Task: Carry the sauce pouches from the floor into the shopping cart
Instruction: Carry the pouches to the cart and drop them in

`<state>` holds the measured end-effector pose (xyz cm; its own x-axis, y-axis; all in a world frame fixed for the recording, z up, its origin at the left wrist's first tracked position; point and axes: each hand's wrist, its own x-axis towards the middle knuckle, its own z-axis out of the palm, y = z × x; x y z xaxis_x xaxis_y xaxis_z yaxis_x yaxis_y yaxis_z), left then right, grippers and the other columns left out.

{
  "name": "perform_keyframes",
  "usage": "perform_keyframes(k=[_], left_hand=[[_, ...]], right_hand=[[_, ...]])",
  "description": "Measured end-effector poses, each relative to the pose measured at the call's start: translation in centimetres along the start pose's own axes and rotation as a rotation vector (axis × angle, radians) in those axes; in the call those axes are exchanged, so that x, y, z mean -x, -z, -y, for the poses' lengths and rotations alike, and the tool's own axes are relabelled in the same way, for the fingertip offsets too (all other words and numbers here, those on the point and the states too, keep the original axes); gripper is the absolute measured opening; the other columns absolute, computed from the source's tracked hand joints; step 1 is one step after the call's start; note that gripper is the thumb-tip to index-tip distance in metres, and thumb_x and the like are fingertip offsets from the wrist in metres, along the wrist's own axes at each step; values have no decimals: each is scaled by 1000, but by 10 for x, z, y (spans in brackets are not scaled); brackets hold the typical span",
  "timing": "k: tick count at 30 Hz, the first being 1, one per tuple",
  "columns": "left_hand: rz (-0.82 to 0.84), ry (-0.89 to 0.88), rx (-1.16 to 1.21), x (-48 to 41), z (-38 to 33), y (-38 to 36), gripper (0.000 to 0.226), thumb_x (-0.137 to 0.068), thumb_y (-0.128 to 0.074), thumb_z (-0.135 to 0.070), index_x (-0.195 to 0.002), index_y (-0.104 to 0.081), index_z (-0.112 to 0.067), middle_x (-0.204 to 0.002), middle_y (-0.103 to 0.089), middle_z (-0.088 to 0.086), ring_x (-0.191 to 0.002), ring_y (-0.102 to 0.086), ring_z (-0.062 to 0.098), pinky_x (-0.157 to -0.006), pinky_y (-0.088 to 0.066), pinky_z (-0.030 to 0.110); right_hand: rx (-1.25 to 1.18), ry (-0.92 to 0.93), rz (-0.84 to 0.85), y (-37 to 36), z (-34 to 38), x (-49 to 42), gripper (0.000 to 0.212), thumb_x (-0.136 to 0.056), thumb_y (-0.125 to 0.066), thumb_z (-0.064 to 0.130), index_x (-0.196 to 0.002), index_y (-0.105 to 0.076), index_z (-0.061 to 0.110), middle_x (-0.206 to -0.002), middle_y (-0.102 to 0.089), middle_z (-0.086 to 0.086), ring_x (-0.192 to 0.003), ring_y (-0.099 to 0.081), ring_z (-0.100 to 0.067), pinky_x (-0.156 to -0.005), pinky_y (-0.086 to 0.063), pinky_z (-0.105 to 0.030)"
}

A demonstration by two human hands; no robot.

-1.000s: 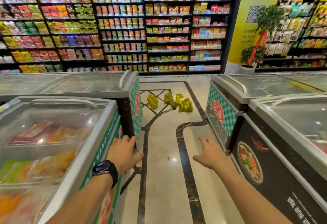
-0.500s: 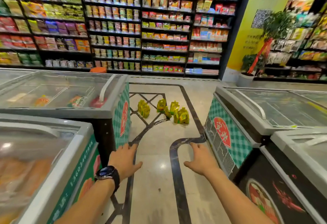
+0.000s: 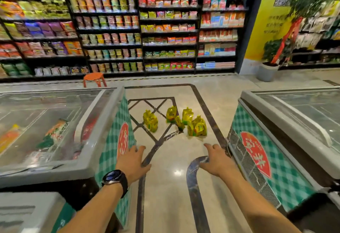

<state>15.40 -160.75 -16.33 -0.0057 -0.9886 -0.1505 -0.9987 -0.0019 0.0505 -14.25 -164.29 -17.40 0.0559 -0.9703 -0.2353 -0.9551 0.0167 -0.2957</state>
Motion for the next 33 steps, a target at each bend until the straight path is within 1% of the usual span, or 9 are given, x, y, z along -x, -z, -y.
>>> perform_keyframes(k=[4,8,11,14,16,18,25,30,33], left_hand=[[30,39,17,-98,6,9,75,-90,-48,-63,-152,-27,-26,-144,-46,7,-128,-50,26,-98,-49,40],[35,60,49,-185,11,20,77,-92,-48,-62,-154,-24,-23,-144,-46,8,-127,-52,27,-96,-50,40],[34,87,58,-254,23,20,75,-91,-49,-63,-153,-26,-26,-145,-45,9,-128,-50,28,-95,-52,41],[49,93,40,-329,38,17,72,-91,-48,-63,-151,-29,-26,-139,-48,8,-127,-49,27,-96,-51,41],[55,84,27,-385,48,16,71,-91,-48,-63,-149,-30,-26,-137,-49,7,-127,-48,27,-95,-51,40],[61,80,29,-445,58,15,71,-91,-48,-63,-149,-31,-26,-139,-48,7,-128,-48,27,-93,-50,40],[113,84,72,-614,84,18,68,-88,-50,-64,-144,-36,-29,-138,-51,7,-126,-51,28,-93,-50,41],[177,107,102,-715,90,-2,69,-88,-51,-64,-145,-36,-28,-140,-51,6,-126,-52,28,-91,-51,40],[240,170,143,-774,94,-36,72,-87,-48,-68,-145,-36,-27,-136,-53,7,-123,-53,28,-89,-53,40]], right_hand=[[3,-12,49,16,0,-104,86,-81,-64,51,-151,-23,22,-146,-34,-11,-133,-39,-35,-101,-45,-48],[-1,26,70,31,9,-198,86,-80,-66,51,-150,-26,22,-149,-35,-12,-134,-39,-34,-104,-43,-47],[-4,54,97,42,23,-271,87,-80,-67,49,-150,-26,21,-151,-36,-13,-134,-39,-35,-103,-43,-46],[38,63,101,48,38,-347,86,-83,-67,47,-151,-23,20,-152,-32,-11,-137,-36,-33,-102,-43,-45],[69,56,106,49,47,-398,85,-83,-66,48,-151,-23,21,-153,-30,-10,-137,-35,-32,-99,-45,-45],[73,39,111,53,55,-450,85,-83,-66,48,-151,-23,22,-150,-33,-10,-136,-36,-32,-98,-47,-45],[-7,-33,160,67,75,-600,85,-80,-69,45,-150,-26,23,-148,-36,-12,-135,-38,-34,-100,-45,-45],[-48,-75,181,63,64,-705,85,-78,-73,43,-148,-30,20,-143,-41,-13,-131,-42,-35,-97,-47,-46],[-86,-108,239,37,50,-779,85,-76,-73,42,-146,-32,19,-143,-40,-13,-130,-42,-36,-97,-46,-48]])
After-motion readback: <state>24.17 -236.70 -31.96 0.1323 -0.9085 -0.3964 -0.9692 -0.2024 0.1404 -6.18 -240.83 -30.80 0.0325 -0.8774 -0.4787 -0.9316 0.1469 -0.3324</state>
